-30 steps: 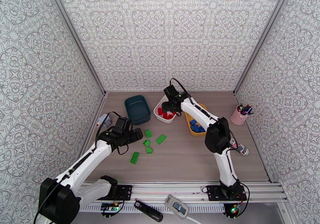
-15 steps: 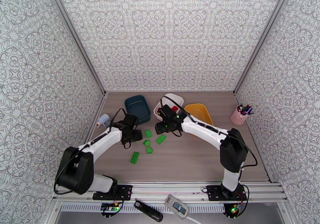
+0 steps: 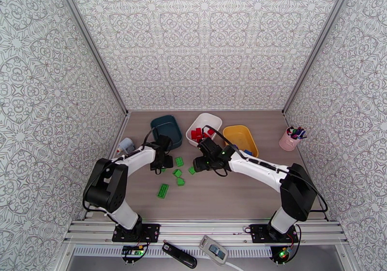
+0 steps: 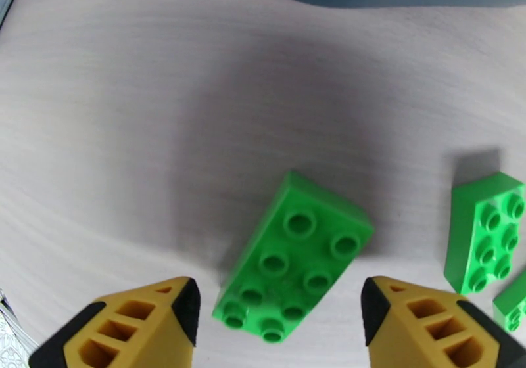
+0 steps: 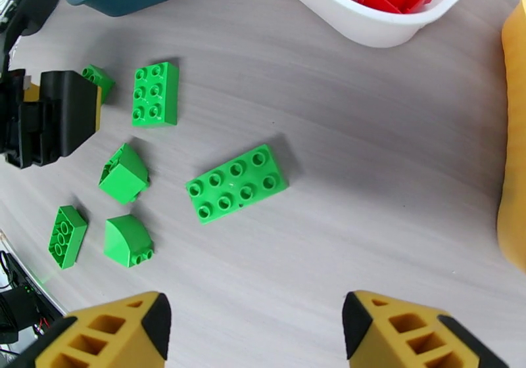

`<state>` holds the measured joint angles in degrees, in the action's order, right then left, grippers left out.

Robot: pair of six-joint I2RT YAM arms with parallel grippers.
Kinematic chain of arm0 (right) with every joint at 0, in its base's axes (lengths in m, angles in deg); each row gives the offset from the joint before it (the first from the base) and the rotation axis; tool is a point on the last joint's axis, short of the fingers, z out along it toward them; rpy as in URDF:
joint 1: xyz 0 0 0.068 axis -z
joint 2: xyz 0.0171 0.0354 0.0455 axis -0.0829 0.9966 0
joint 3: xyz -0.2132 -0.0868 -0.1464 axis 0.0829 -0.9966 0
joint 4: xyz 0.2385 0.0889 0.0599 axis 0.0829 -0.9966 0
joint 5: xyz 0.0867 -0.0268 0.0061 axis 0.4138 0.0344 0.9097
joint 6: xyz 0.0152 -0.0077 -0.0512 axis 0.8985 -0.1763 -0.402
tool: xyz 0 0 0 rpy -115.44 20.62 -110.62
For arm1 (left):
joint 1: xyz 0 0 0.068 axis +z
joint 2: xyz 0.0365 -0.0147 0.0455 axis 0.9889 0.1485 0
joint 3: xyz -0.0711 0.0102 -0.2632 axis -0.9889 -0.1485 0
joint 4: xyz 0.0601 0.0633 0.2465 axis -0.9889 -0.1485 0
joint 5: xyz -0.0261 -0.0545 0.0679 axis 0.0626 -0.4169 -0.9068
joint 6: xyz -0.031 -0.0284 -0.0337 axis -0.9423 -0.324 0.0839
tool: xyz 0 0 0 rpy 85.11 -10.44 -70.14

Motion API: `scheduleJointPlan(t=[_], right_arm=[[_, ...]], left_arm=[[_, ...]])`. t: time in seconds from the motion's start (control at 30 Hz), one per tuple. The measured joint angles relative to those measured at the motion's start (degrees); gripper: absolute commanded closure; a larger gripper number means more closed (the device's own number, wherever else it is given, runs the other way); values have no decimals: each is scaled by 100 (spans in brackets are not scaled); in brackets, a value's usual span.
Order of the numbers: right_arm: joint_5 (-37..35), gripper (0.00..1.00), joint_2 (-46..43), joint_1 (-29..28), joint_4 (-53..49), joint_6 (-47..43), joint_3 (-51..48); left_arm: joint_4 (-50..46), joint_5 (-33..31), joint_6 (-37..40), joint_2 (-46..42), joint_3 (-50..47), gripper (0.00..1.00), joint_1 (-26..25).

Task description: Sort the legos into containers by color

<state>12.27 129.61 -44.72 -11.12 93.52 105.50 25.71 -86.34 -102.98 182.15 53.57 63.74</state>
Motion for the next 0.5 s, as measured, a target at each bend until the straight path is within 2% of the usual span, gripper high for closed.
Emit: scheduleJointPlan(t=[0.17, 0.5], right_arm=[[13, 29, 0, -24, 98, 81, -122], [13, 31, -2, -28, 138, 144, -151]], left_arm=[[61, 31, 107, 127, 0, 38, -2], [173, 111, 186, 219, 15, 56, -157]])
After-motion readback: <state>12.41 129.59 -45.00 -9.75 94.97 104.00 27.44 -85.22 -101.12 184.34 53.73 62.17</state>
